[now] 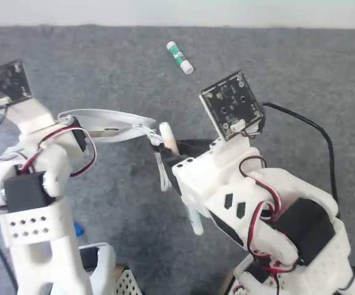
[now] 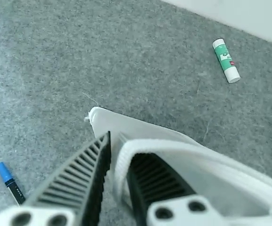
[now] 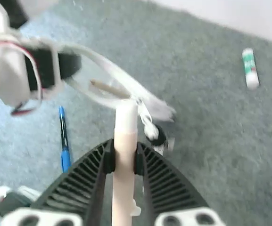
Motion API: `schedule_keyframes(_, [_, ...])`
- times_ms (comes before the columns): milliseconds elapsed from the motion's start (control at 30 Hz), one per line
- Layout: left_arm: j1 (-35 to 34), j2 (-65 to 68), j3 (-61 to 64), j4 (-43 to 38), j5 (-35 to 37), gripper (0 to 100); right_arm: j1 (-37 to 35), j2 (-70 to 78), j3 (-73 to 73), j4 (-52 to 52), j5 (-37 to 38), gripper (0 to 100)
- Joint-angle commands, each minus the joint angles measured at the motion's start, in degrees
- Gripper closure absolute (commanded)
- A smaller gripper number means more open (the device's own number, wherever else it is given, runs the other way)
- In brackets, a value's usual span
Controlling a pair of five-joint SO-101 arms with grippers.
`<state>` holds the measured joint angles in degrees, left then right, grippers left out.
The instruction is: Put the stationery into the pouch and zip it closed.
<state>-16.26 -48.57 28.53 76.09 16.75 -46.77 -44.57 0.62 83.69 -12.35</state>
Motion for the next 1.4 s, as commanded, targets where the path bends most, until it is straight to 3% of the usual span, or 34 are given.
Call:
schedule_keyframes(0, [0.3,-0.4,-0.7,-2.1,-0.4,99,-0.4,-1.7,-0.3,-5.4,-0.7,99.1])
schedule_keyframes(567, [0.3,-0.4,0.0,-2.2,-0.4,99,-0.4,-1.1,1.0,-28.6,-0.7,99.1])
schedule_keyframes(1033, [0.3,-0.4,0.0,-2.2,-0.5,99,-0.4,-1.4,24.5,-70.0,-0.4,99.1])
schedule_keyframes(1367, [0.3,-0.4,0.0,-2.2,-0.5,99,-0.1,-1.1,29.5,-78.5,-0.4,99.1])
